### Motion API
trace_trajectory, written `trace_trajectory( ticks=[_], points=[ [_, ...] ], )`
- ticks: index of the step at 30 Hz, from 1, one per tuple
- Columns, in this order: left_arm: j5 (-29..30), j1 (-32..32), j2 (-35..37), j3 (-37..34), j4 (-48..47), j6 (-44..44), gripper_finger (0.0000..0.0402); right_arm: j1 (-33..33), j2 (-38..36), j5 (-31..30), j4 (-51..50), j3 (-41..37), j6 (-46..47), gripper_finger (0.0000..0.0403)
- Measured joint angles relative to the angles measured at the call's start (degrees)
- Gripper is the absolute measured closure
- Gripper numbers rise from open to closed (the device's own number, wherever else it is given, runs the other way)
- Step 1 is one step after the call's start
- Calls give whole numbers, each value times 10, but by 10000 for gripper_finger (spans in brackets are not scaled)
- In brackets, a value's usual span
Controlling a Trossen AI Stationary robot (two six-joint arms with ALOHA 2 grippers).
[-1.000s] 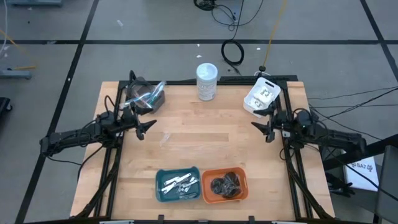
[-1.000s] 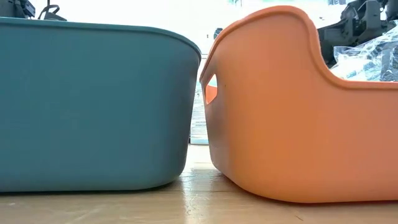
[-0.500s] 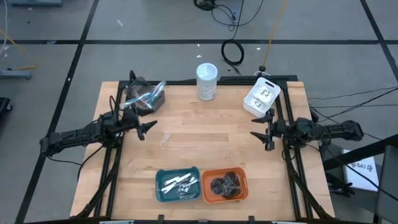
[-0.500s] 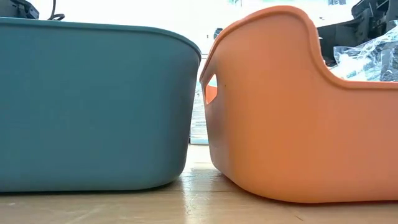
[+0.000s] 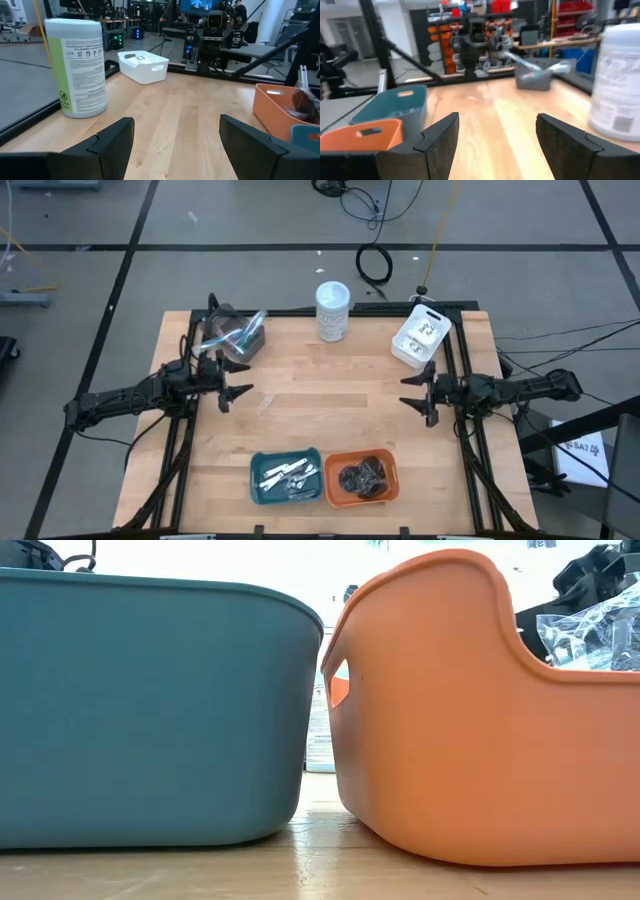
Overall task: Pick & Place Travel size toiletries
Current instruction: Return to Home Position
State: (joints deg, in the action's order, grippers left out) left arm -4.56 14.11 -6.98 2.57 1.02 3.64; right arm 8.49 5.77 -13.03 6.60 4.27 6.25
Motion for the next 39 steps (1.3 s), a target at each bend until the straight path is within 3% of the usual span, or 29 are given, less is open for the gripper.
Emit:
trace_trajectory(
  ticks=[10, 13, 20, 22, 27, 39],
  points=[
    [-1, 0, 3, 0, 0, 11, 125, 0, 0, 58, 4, 0, -23, 172],
    [-1, 0, 3, 0, -9, 16, 126, 0, 0, 75, 4, 0, -40, 214],
    [-20, 0, 3, 0, 1, 4, 115, 0, 0, 127, 5, 0, -55, 365],
    [-20, 0, 3, -3, 3, 0, 115, 0, 0, 145, 6, 0, -60, 393],
    [7, 0, 2, -17, 4, 0, 122, 0, 0, 146, 22, 0, -74, 389],
    [1, 0, -1, -17, 7, -23, 128, 0, 0, 146, 22, -1, -85, 397]
  ],
)
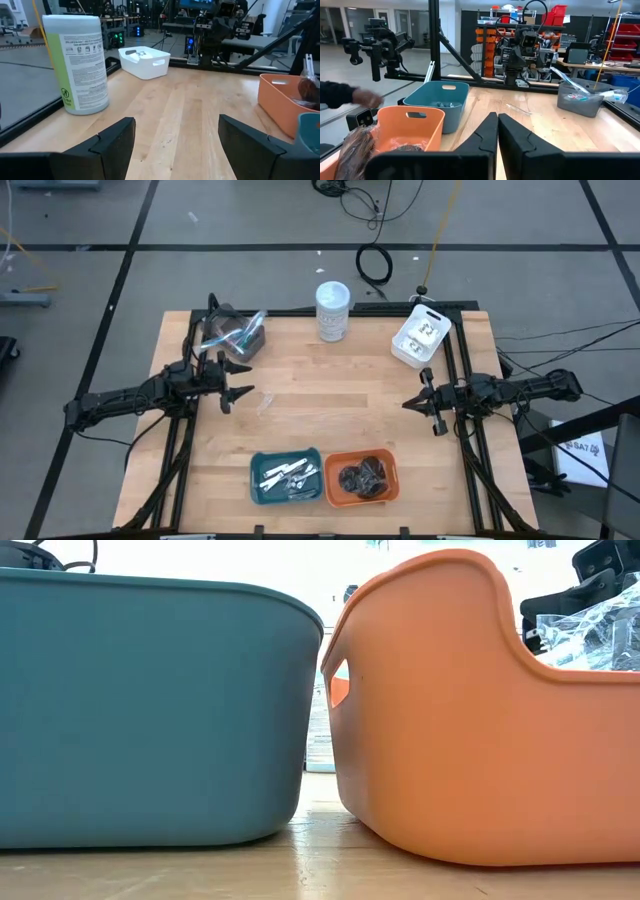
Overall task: Pick & Place Travel size toiletries
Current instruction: Return to Home Position
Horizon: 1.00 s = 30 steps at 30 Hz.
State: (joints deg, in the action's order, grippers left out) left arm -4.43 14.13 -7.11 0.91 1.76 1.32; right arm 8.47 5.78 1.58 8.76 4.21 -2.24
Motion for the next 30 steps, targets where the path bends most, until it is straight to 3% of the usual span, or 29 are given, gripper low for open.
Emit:
trace_trajectory(
  ticks=[30],
  points=[
    [0, 0, 0, 0, 0, 4, 128, 0, 0, 0, 0, 0, 0, 399]
  ],
)
